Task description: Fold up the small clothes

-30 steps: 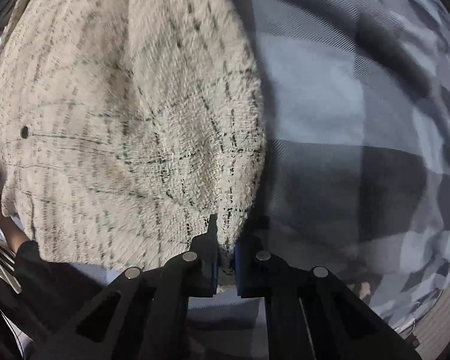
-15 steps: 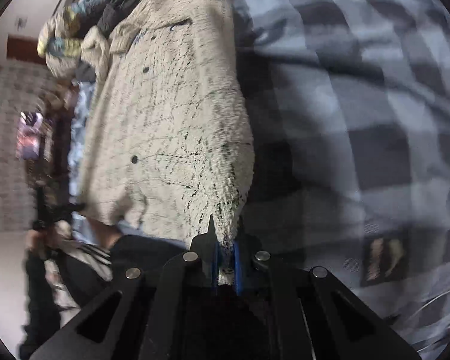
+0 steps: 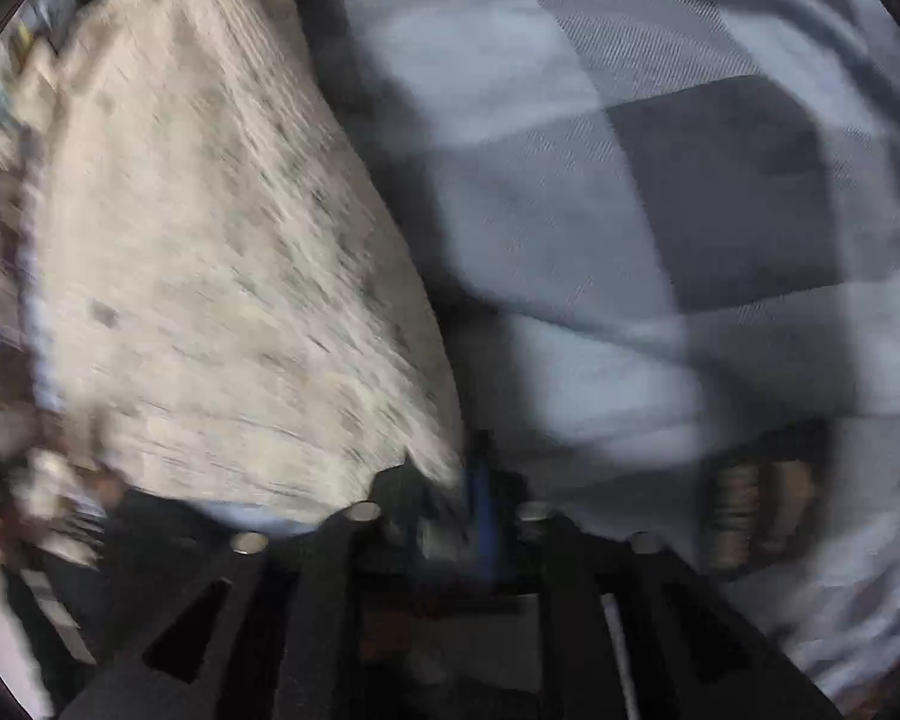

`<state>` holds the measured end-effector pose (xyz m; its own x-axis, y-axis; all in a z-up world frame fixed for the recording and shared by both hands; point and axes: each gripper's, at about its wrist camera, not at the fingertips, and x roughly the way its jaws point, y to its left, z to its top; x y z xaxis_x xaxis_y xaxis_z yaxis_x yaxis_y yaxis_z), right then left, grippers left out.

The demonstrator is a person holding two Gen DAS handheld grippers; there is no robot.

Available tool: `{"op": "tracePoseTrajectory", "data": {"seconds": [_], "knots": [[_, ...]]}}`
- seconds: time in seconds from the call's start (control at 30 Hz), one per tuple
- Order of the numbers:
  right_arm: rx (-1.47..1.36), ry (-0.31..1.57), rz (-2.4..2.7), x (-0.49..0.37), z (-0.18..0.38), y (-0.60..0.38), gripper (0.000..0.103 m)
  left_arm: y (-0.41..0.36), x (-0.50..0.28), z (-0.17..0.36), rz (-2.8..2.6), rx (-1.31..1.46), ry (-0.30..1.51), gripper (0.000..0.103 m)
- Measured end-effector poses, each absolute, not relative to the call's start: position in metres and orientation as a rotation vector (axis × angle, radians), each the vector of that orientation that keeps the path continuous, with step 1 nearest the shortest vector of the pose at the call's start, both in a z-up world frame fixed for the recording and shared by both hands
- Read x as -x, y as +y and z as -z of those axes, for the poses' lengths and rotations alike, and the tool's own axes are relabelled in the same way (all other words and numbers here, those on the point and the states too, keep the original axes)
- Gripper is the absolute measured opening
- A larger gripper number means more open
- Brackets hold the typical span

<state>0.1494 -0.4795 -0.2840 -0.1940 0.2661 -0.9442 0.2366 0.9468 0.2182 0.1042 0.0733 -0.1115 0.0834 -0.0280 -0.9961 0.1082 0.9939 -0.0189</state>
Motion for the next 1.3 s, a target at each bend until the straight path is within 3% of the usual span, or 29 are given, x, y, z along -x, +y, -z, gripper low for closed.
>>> {"op": "tracePoseTrajectory", "data": {"seconds": [0.03, 0.07, 0.2, 0.37, 0.57, 0.63, 0.9, 1.17, 1.3], "knots": [[-0.279, 1.829, 0.054, -0.147, 0.286, -0.476, 0.076, 0.072, -0.107, 0.103, 0.058, -0.082, 1.443, 0.006], [-0.219, 1.855, 0.124, -0.145, 0.286, -0.479, 0.094, 0.069, -0.110, 0.093, 0.020, -0.089, 1.387, 0.006], [-0.082, 1.810, 0.300, -0.155, 0.246, -0.491, 0.094, 0.049, -0.118, 0.063, 0.029, -0.040, 1.195, 0.006], [-0.041, 1.590, 0.230, -0.222, 0.133, -0.443, 0.094, 0.029, -0.134, 0.073, 0.217, 0.094, 1.067, 0.007], [-0.039, 1.343, -0.110, -0.295, 0.051, -0.315, 0.094, 0.024, -0.137, 0.094, 0.129, -0.060, 1.093, 0.007], [-0.094, 1.311, -0.194, -0.334, 0.048, -0.276, 0.094, 0.033, -0.138, 0.094, 0.131, 0.009, 1.087, 0.007], [-0.032, 1.282, -0.126, -0.424, 0.133, -0.182, 0.094, 0.063, -0.143, 0.097, 0.020, 0.068, 1.095, 0.007], [0.161, 1.251, -0.025, -0.485, 0.174, -0.128, 0.094, 0.077, -0.145, 0.081, 0.065, 0.209, 1.035, 0.007], [0.122, 1.237, -0.030, -0.498, 0.184, -0.118, 0.093, 0.079, -0.147, 0.080, 0.086, 0.248, 1.038, 0.007]]}}
